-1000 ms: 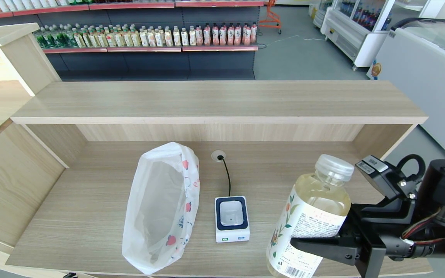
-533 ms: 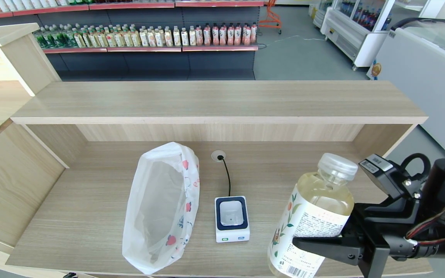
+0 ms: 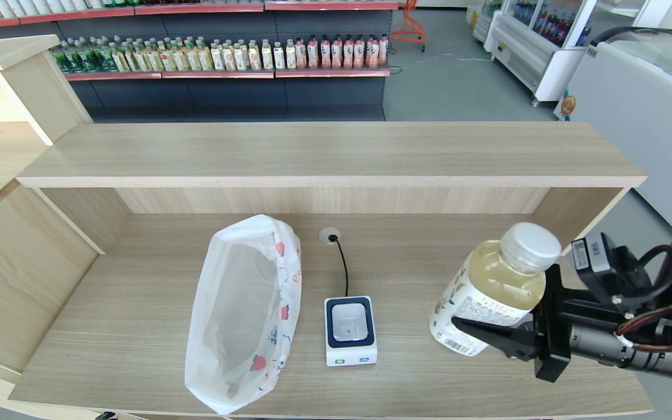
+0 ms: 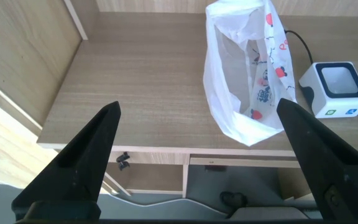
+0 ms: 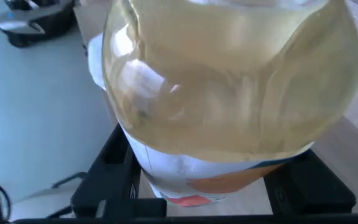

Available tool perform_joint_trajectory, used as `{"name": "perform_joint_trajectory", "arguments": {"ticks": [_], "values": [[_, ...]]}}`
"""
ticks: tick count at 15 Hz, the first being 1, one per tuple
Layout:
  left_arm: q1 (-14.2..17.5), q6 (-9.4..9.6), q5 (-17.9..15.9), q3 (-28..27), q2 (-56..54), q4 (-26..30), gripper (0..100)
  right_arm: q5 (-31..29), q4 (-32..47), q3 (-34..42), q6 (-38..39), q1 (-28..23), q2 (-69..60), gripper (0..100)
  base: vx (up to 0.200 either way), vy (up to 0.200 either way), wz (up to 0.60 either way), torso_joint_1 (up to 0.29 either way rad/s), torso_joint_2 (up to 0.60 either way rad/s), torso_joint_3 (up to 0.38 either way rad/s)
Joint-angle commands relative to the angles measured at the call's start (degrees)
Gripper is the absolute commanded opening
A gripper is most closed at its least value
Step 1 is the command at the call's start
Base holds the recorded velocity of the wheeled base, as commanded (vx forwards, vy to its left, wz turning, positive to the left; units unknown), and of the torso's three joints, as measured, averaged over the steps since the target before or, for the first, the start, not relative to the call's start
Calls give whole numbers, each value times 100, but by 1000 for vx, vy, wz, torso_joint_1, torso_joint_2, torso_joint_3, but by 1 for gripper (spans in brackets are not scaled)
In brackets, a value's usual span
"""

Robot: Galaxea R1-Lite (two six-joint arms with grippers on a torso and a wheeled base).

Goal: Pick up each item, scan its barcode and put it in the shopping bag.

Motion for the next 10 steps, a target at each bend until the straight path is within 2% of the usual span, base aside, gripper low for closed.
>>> {"name": "perform_joint_trajectory", "arguments": {"ticks": [1, 6, 8, 10], "values": [[2, -1, 1, 1, -2, -1, 100, -743, 548, 28, -1831, -1000, -163, 0, 0, 0, 0, 0, 0, 0], [2, -1, 1, 1, -2, -1, 100, -787, 548, 28, -4002, -1317, -391, 0, 0, 0, 0, 0, 0, 0], [2, -1, 1, 1, -2, -1, 100, -796, 460, 10, -4142, -1343, -585, 0, 0, 0, 0, 0, 0, 0], [2, -1, 1, 1, -2, -1, 100, -778, 275, 63, -4714, -1299, -717, 0, 0, 0, 0, 0, 0, 0]]}}
